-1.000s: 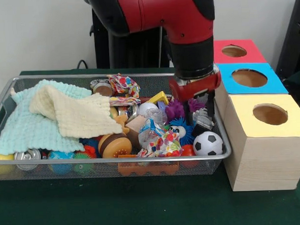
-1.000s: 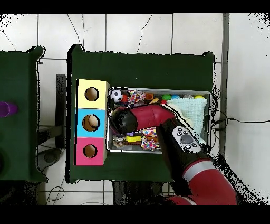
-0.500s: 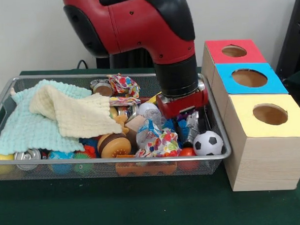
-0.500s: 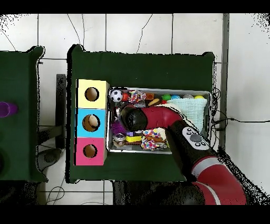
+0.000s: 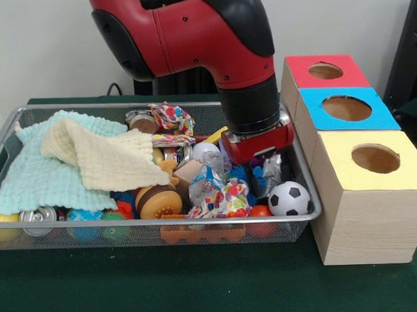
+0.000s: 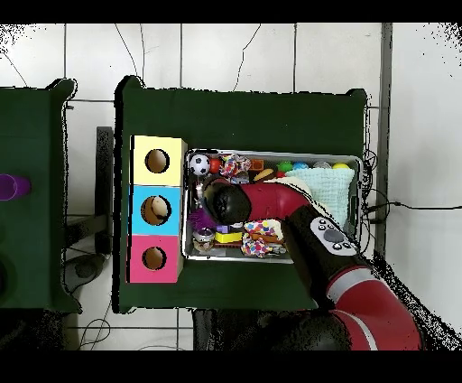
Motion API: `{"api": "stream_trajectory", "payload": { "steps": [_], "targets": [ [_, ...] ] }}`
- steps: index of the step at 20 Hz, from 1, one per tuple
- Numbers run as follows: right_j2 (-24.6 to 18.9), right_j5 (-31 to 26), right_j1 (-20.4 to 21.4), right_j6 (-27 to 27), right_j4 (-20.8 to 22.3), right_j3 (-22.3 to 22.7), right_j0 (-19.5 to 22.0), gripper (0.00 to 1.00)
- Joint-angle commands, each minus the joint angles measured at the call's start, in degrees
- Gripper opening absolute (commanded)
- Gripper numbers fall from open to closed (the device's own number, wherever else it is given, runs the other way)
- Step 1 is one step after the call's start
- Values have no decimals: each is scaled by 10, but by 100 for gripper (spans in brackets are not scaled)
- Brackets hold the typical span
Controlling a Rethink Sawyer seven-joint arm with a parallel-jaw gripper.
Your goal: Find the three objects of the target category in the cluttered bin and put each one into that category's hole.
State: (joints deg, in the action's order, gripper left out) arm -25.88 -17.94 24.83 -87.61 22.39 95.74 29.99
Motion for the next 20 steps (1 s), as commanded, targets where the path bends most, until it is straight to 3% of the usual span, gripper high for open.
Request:
{"api": "stream_trajectory", "payload": {
  "steps": [1,7,12,20],
  "targets": [
    [24,-14,-5,-66,-3,26,4,100],
    [25,-28,18,-70,-9,38,-2,100],
    [18,-74,93,-72,-33,79,-3,100],
    [11,-125,157,-58,-64,106,2,100]
  ]
}}
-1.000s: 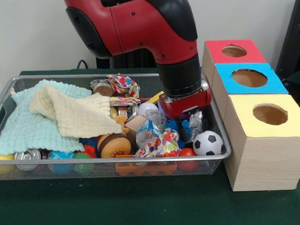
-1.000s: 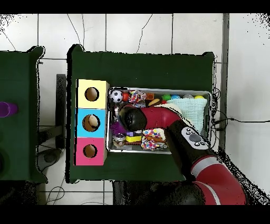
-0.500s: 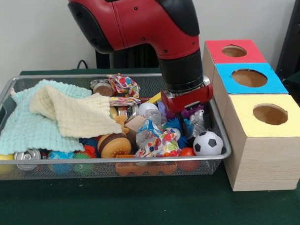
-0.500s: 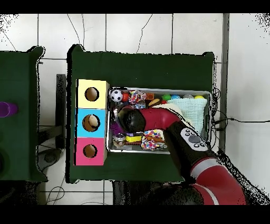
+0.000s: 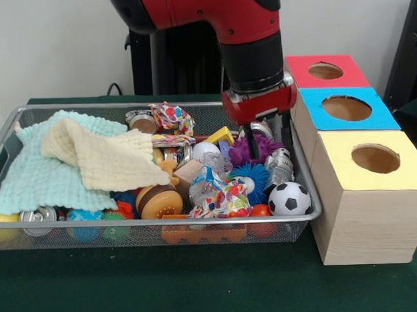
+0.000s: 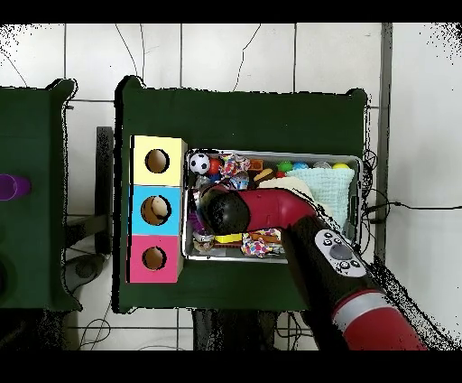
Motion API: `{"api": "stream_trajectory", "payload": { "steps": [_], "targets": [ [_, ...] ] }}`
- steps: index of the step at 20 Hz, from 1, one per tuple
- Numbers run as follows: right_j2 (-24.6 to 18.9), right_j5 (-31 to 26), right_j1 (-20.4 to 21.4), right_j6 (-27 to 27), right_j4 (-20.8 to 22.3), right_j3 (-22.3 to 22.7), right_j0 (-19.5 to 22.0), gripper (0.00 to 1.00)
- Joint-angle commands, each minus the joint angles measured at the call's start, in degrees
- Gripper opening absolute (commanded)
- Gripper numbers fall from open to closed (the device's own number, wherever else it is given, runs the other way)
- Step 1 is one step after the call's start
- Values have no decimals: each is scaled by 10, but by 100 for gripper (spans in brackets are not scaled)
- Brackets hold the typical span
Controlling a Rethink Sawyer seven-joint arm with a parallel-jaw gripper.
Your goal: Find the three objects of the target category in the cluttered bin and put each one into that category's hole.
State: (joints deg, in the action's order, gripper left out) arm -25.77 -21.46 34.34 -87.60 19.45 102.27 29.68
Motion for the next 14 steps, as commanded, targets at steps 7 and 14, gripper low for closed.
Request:
{"api": "stream_trajectory", "payload": {
  "steps": [7,14],
  "targets": [
    [23,-80,53,-55,-22,30,3,100],
    [29,-79,38,-28,-6,10,18,100]
  ]
}}
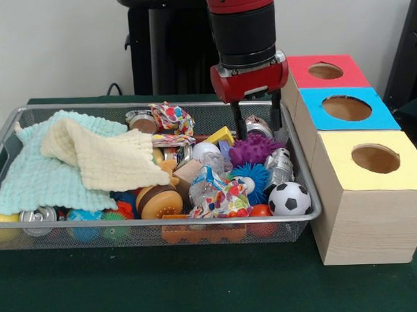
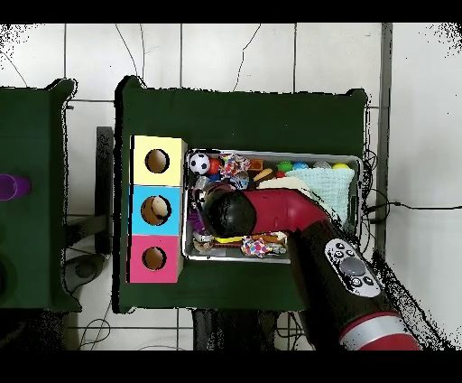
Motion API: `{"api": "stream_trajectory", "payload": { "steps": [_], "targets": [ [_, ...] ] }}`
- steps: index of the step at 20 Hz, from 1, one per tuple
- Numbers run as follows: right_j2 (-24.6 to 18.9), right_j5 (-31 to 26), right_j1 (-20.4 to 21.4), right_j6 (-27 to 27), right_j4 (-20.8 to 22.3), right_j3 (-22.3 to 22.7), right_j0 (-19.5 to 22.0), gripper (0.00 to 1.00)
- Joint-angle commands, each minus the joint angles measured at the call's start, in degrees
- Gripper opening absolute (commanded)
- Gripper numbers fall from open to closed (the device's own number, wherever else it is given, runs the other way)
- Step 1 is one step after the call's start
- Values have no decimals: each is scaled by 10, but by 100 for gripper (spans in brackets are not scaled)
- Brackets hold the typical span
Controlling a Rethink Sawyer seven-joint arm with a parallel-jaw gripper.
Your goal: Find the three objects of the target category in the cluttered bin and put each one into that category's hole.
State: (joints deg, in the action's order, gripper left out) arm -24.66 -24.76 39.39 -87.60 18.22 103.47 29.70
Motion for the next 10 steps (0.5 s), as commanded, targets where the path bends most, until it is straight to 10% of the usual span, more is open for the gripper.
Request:
{"api": "stream_trajectory", "payload": {
  "steps": [1,10],
  "targets": [
    [18,-48,-16,-23,8,-5,20,100],
    [14,-51,-44,18,29,-45,48,100]
  ]
}}
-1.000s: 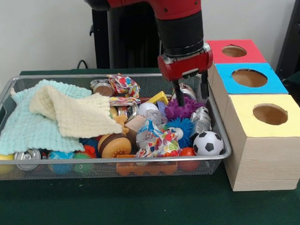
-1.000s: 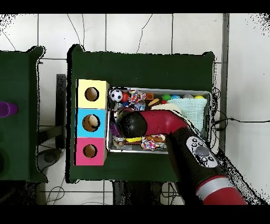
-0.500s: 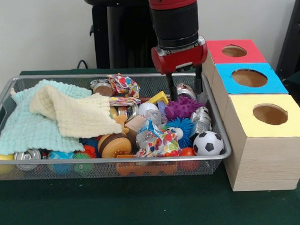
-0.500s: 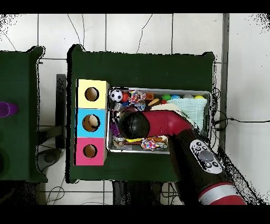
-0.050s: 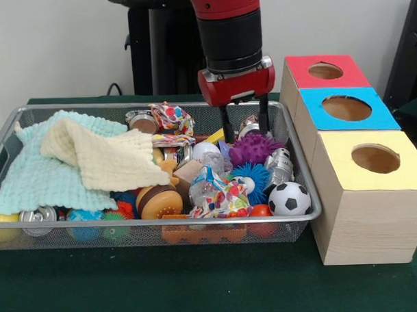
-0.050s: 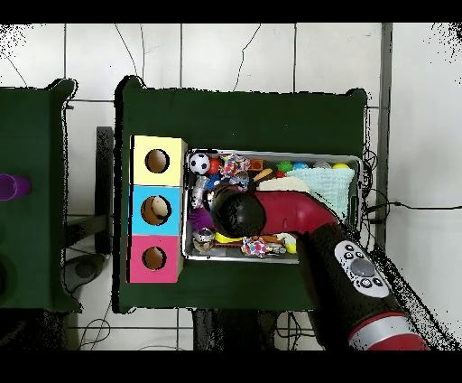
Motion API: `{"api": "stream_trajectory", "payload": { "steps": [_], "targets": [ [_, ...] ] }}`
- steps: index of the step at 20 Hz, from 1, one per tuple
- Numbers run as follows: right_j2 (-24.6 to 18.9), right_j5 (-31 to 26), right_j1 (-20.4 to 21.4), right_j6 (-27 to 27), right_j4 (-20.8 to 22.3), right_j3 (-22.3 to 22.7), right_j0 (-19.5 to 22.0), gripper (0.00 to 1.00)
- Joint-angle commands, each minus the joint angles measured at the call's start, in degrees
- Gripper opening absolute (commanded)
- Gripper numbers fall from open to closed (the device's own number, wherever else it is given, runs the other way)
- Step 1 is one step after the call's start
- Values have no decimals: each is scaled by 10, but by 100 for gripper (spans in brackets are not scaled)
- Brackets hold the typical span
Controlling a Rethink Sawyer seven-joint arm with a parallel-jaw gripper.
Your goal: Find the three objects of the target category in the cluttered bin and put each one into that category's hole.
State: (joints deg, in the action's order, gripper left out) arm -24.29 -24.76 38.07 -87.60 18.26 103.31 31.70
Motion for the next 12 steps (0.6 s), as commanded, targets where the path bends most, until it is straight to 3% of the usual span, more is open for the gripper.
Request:
{"api": "stream_trajectory", "payload": {
  "steps": [1,12],
  "targets": [
    [8,-50,-35,23,31,-45,32,100],
    [-12,-85,-63,80,47,-92,67,100]
  ]
}}
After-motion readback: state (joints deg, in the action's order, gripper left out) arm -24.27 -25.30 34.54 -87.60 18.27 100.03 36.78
